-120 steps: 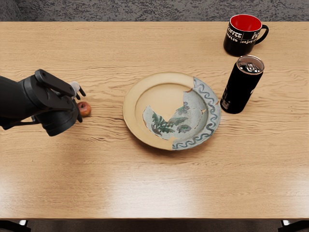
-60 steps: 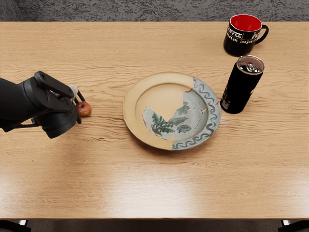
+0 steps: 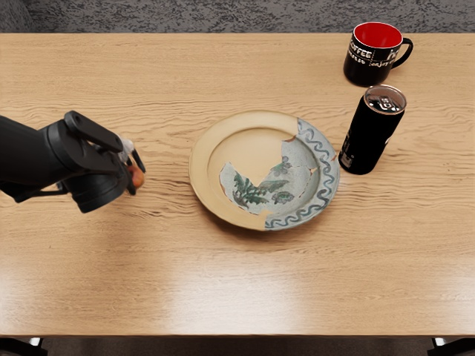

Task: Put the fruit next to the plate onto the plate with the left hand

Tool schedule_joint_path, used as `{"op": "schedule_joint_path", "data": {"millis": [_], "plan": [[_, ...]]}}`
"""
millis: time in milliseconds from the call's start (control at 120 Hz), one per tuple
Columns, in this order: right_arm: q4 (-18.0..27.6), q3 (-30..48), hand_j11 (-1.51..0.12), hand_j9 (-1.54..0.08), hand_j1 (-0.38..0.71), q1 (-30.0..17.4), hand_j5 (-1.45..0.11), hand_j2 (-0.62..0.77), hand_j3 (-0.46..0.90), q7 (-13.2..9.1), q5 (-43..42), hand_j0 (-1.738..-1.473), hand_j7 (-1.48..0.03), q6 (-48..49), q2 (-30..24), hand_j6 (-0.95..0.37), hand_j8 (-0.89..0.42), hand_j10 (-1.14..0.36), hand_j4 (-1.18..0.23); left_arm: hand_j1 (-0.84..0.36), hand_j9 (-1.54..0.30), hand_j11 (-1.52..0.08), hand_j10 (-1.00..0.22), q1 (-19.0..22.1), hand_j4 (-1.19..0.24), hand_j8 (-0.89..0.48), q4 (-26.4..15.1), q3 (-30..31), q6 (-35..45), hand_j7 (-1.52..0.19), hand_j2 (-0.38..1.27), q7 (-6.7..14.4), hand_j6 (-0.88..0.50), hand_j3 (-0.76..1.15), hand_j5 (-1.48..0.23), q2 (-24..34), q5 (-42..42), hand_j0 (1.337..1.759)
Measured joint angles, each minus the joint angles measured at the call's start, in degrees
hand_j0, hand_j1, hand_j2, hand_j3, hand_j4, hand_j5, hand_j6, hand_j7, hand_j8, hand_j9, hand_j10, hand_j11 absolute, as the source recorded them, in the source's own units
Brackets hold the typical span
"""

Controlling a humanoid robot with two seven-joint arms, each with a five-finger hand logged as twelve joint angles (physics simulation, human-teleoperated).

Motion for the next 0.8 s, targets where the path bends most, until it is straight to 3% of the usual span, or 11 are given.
{"op": "schedule_joint_path", "data": {"millis": [17, 92, 158, 242, 250, 317, 433, 525, 592, 700, 800], "plan": [[0.0, 0.0, -0.02, -0.02, -0.33, 0.0, -0.02, 0.0, 0.0, 0.0, 0.0, -1.658, -0.02, 0.0, 0.0, -0.02, -0.02, -0.02, -0.01, -0.36, -0.82, -0.89, -0.67, 0.0, -0.64, -0.43, 0.0, 0.0, -0.4, -0.87, 0.25, 0.0, -0.31, 0.0, -0.82, 0.0, 0.1, 1.654], [0.0, 0.0, -0.02, -0.02, -0.33, 0.0, -0.02, 0.0, 0.0, 0.0, 0.0, -1.658, -0.02, 0.0, 0.0, -0.01, -0.02, -0.02, -0.01, -0.4, -1.09, -0.97, -0.73, 0.0, -0.64, -0.23, 0.0, 0.1, -1.6, -1.08, 0.29, -0.1, -0.14, -0.01, -0.87, 0.0, 0.2, 1.654], [0.0, 0.0, -0.02, -0.02, -0.33, 0.0, -0.02, 0.0, 0.0, 0.0, 0.0, -1.658, -0.02, 0.0, 0.0, -0.01, -0.02, -0.02, -0.01, -0.43, -1.14, -1.02, -0.77, -0.2, -0.61, -0.17, 0.0, 0.1, -2.3, -1.14, 0.29, -0.1, -0.08, 0.04, -0.91, 0.1, 0.2, 1.658], [0.0, 0.0, -0.02, -0.02, -0.33, 0.0, -0.02, 0.0, 0.0, 0.0, 0.0, -1.658, -0.02, 0.0, 0.0, -0.02, -0.02, -0.02, -0.02, -0.44, -1.06, -1.05, -0.8, -0.6, -0.59, -0.23, -0.4, 0.1, -3.0, -1.03, 0.34, -0.5, -0.16, 0.03, -0.96, 0.9, 0.4, 1.656], [0.0, 0.0, -0.02, -0.02, -0.33, 0.0, -0.02, 0.0, 0.0, 0.0, 0.0, -1.658, -0.02, 0.0, 0.0, -0.02, -0.02, -0.02, -0.02, -0.44, -1.07, -1.05, -0.81, -0.7, -0.59, -0.23, -0.5, 0.1, -3.0, -1.0, 0.4, -0.4, -0.16, 0.03, -0.96, 1.1, 0.3, 1.656], [0.0, 0.0, -0.02, -0.02, -0.33, 0.0, -0.02, 0.0, 0.0, 0.0, 0.0, -1.658, -0.02, 0.0, 0.0, -0.02, -0.02, -0.02, -0.02, -0.44, -1.09, -1.08, -0.82, -2.9, -0.66, -0.27, -1.4, 0.1, -4.0, -1.05, 0.45, -0.2, -0.3, 0.02, -1.02, 3.0, -0.1, 1.656], [0.0, 0.0, -0.02, -0.02, -0.33, 0.0, -0.02, 0.0, 0.0, 0.0, 0.0, -1.658, -0.02, 0.0, 0.0, -0.02, -0.02, -0.02, -0.02, -0.4, -1.13, -1.11, -0.82, -5.9, -0.71, -0.32, -2.4, 0.1, -8.2, -1.1, 0.57, -0.1, -0.35, 0.01, -1.08, 5.7, -0.4, 1.654], [0.0, 0.0, -0.02, -0.02, -0.33, 0.0, -0.02, 0.0, 0.0, 0.0, 0.0, -1.658, -0.02, 0.0, 0.0, -0.02, -0.02, -0.02, -0.02, -0.35, -1.14, -1.13, -0.83, -10.0, -0.76, -0.36, -2.9, -0.4, -15.0, -1.12, 0.49, 0.0, -0.39, 0.01, -1.11, 11.5, -0.5, 1.653], [0.0, 0.0, -0.02, -0.02, -0.33, 0.0, -0.02, 0.0, 0.0, 0.0, 0.0, -1.658, -0.02, 0.0, 0.0, -0.02, -0.02, -0.02, -0.02, -0.33, -1.15, -1.15, -0.83, -11.0, -0.78, -0.4, -3.1, -1.6, -20.1, -1.13, 0.54, -0.1, -0.43, 0.01, -1.13, 14.5, -0.5, 1.652], [0.0, 0.0, -0.02, -0.02, -0.33, 0.0, -0.02, 0.0, 0.0, 0.0, 0.0, -1.658, -0.02, 0.0, 0.0, -0.02, -0.02, -0.02, -0.02, -0.31, -1.15, -1.15, -0.83, -10.9, -0.79, -0.44, -3.1, -6.6, -27.6, -1.13, 0.56, -0.1, -0.48, 0.0, -1.14, 23.4, -0.5, 1.652], [0.0, 0.0, -0.02, -0.02, -0.33, 0.0, -0.02, 0.0, 0.0, 0.0, 0.0, -1.658, -0.02, 0.0, 0.0, -0.02, -0.02, -0.02, -0.02, -0.3, -1.15, -1.16, -0.83, -10.9, -0.82, -0.47, -3.0, -14.7, -34.8, -1.13, 0.59, 0.3, -0.5, 0.0, -1.14, 26.3, -0.2, 1.651]]}}
